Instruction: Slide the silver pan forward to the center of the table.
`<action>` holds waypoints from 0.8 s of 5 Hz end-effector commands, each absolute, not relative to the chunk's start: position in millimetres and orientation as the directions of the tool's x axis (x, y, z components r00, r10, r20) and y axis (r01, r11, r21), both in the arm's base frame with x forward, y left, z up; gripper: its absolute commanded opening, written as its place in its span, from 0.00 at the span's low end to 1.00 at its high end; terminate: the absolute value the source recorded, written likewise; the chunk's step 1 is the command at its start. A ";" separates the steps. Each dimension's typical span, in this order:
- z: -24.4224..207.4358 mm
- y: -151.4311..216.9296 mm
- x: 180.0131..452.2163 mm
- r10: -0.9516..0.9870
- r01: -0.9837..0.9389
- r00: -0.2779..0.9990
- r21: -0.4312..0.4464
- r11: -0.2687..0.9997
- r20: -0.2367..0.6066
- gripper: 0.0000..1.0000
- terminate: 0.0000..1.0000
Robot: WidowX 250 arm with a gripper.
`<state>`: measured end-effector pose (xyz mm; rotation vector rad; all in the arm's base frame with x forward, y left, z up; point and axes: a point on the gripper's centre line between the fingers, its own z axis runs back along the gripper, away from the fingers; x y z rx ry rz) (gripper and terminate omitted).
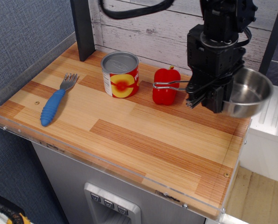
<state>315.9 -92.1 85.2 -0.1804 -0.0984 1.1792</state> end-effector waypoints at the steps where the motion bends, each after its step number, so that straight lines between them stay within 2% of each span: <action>1: 102.3 -57.8 291.0 0.759 -0.751 0.650 -0.170 0.638 -0.026 0.00 0.00; 2: 97.2 -41.0 280.7 0.657 -0.654 0.754 -0.095 0.750 0.000 0.00 0.00; 3: 81.4 -20.7 278.3 0.597 -0.595 0.802 0.074 0.800 0.004 0.00 0.00; 4: 73.5 6.3 271.4 0.586 -0.585 0.810 0.077 0.807 0.014 0.00 0.00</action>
